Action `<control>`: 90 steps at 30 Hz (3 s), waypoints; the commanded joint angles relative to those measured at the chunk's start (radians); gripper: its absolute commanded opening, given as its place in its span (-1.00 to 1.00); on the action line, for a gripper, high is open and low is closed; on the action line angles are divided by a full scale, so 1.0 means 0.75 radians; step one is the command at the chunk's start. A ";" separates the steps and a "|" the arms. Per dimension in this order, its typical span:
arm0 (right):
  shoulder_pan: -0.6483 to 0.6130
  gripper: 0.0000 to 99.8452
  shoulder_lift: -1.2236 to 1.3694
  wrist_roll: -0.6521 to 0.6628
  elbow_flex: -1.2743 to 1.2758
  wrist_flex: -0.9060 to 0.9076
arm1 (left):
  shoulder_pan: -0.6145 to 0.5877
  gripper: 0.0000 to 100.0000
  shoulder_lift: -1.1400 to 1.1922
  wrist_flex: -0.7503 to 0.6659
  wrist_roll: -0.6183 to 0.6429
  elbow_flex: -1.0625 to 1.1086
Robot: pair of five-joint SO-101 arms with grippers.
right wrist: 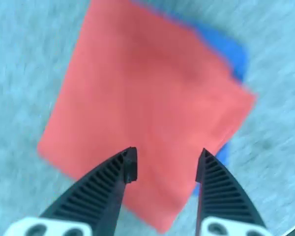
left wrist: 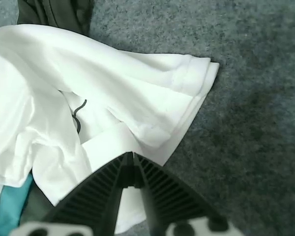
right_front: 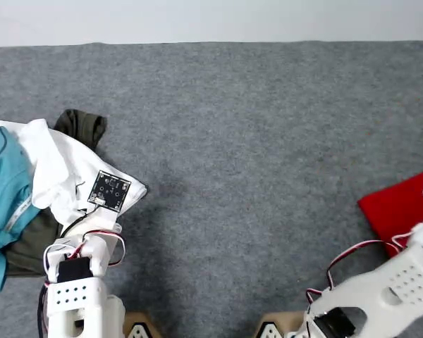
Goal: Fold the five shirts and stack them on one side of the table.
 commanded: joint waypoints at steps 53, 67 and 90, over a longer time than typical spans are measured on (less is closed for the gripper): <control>-0.484 -0.98 -1.513 0.121 1.346 0.048 | 0.004 -1.00 -0.004 0.714 0.010 -0.684; -0.492 -0.98 -1.822 0.121 1.700 0.046 | 0.004 -0.99 0.002 1.213 0.166 -1.188; -0.486 -0.98 -1.826 0.123 1.712 0.050 | -0.288 -0.94 1.219 1.360 0.186 -1.981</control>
